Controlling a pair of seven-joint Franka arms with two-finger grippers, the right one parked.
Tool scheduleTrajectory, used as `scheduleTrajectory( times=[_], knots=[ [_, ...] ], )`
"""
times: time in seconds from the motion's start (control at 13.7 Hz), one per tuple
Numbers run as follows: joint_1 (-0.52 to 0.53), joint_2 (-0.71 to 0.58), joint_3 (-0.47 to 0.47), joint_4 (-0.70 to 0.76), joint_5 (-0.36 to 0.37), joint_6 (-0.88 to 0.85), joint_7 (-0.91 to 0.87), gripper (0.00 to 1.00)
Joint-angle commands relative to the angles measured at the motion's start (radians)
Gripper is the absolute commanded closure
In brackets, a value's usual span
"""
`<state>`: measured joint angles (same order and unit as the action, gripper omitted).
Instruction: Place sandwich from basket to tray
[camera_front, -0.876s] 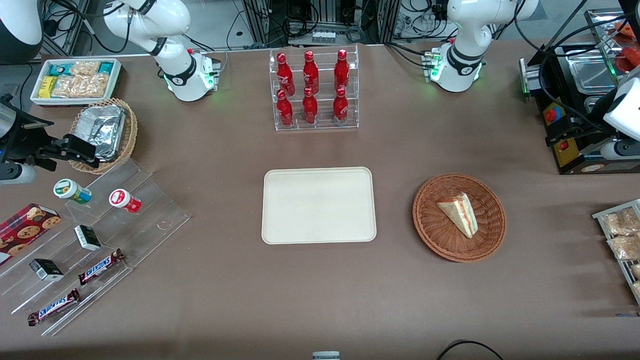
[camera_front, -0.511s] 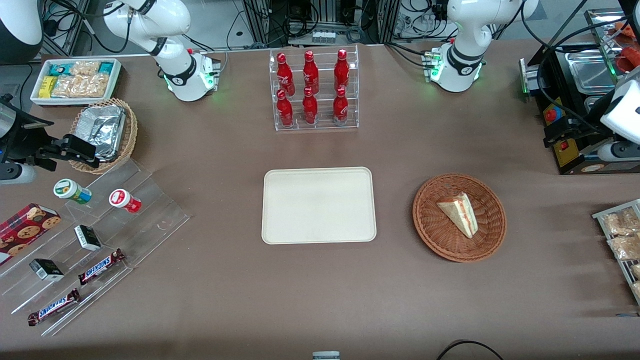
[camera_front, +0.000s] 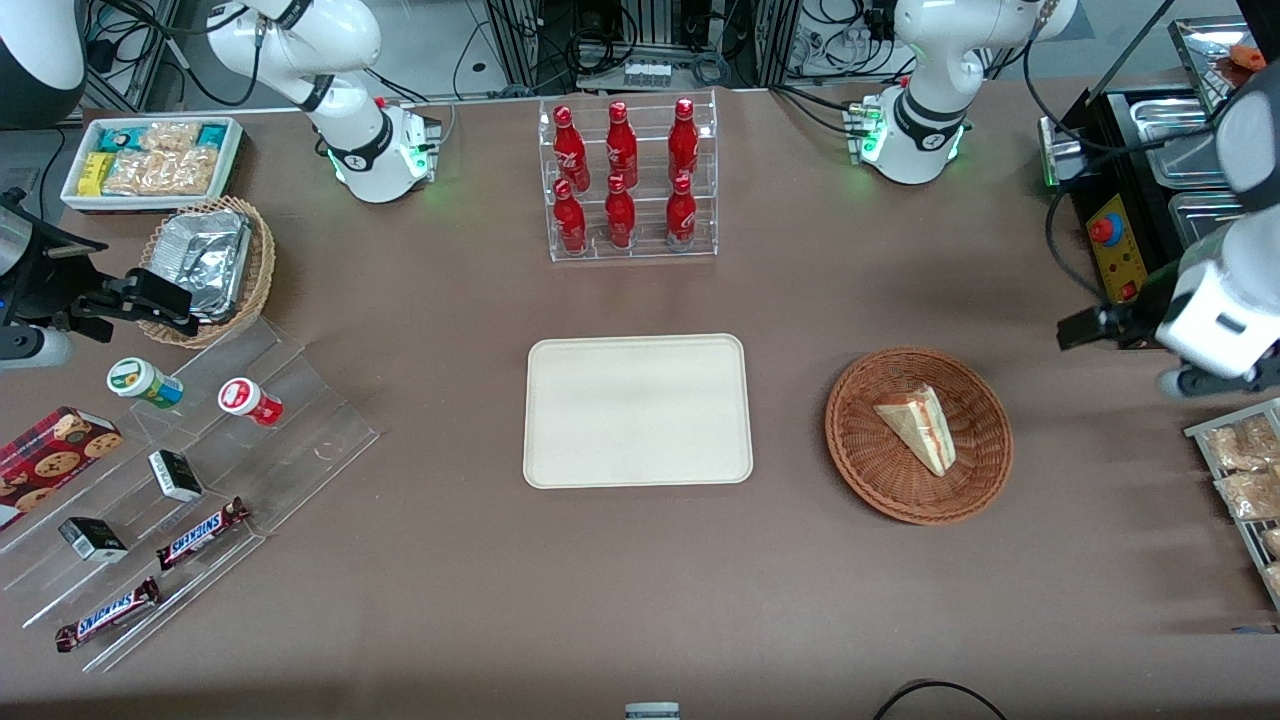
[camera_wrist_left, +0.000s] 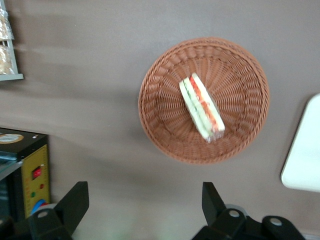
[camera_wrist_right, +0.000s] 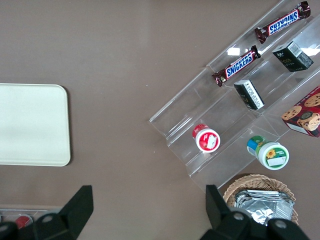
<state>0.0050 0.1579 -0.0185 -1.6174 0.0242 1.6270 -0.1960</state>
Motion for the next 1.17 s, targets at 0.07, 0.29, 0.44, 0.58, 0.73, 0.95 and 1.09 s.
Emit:
scheduleTrajectory(
  times=[0.07, 0.29, 0.44, 0.58, 0.73, 0.95, 1.09],
  knots=[
    [-0.048, 0.068, 0.003, -0.015, -0.006, 0.089, -0.240, 0.00],
    [-0.091, 0.078, 0.003, -0.110, 0.000, 0.218, -0.457, 0.00],
    [-0.109, 0.074, 0.003, -0.197, 0.002, 0.321, -0.547, 0.00],
    [-0.137, 0.068, 0.003, -0.298, 0.003, 0.433, -0.582, 0.00],
    [-0.161, 0.060, 0.003, -0.372, 0.005, 0.511, -0.623, 0.00],
    [-0.163, 0.049, 0.005, -0.453, 0.006, 0.588, -0.623, 0.00],
    [-0.165, 0.038, 0.005, -0.513, 0.008, 0.652, -0.625, 0.00]
  ],
)
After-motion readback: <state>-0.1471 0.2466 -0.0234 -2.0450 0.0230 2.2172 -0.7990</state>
